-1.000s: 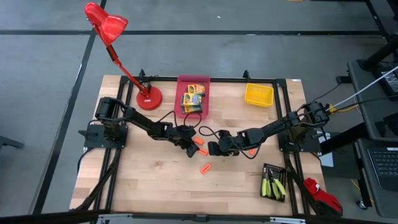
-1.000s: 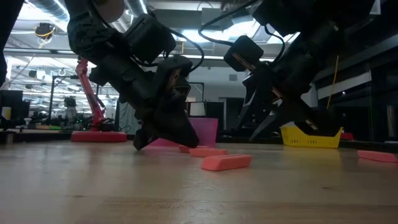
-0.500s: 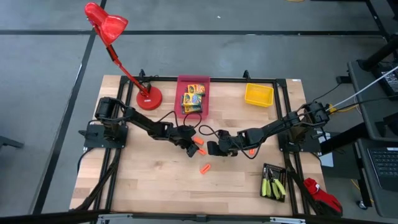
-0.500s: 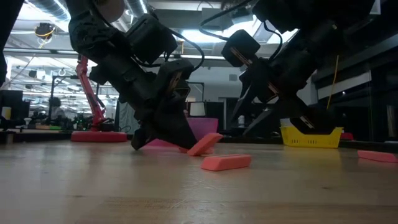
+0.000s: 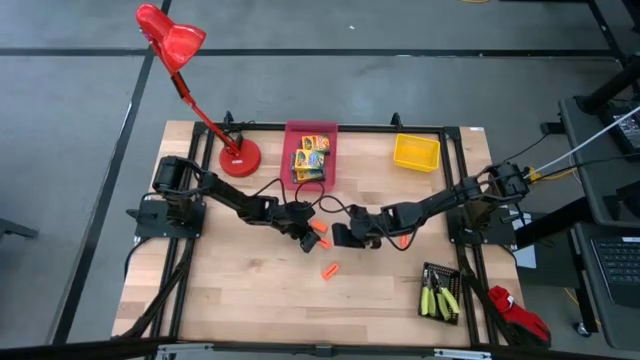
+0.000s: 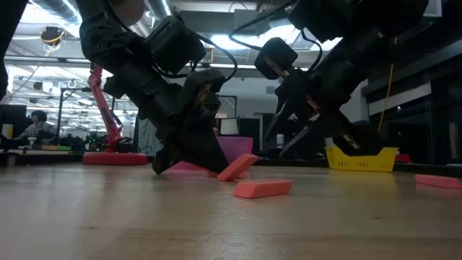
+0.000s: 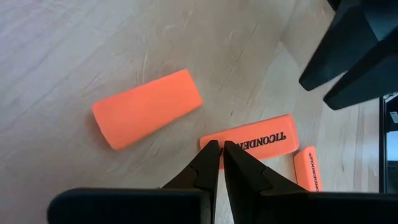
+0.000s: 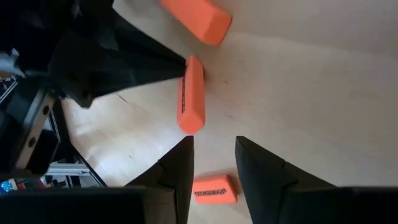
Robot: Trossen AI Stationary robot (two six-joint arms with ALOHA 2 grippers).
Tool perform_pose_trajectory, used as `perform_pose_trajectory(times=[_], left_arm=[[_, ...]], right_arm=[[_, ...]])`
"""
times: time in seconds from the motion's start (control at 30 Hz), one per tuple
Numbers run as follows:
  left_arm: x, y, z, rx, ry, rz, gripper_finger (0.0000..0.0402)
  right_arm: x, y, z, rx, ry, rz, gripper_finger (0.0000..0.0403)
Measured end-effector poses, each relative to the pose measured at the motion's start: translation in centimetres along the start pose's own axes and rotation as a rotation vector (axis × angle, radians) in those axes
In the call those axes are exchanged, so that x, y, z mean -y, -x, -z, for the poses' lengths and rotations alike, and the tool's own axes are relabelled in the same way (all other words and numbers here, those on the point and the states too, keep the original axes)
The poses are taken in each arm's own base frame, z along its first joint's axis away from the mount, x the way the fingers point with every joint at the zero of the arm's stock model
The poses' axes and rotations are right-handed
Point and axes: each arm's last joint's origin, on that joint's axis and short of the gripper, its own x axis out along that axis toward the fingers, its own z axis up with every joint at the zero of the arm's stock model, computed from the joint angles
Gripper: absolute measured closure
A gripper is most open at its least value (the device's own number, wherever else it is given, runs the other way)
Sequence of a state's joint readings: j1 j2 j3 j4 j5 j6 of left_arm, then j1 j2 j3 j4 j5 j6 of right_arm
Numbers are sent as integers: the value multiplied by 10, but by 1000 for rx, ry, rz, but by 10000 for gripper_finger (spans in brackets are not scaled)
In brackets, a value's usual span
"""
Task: Pick & Place School Supplies
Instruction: Put the orange eraser into the yellow bin
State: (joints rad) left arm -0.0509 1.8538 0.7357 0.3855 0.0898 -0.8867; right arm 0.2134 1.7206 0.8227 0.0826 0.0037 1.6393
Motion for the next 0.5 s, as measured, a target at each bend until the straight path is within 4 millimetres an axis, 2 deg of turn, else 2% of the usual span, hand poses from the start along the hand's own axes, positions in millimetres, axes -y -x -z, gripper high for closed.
perform_pose_trajectory(times=[0.23,0.5], left_arm=[[0,0,0,1,1,0,382],[7,-2,-6,-1,-11,-6,382]], right_arm=[[2,-4,-10,-15,9,4,277],[1,-12,-11,-23,10,-37,240]])
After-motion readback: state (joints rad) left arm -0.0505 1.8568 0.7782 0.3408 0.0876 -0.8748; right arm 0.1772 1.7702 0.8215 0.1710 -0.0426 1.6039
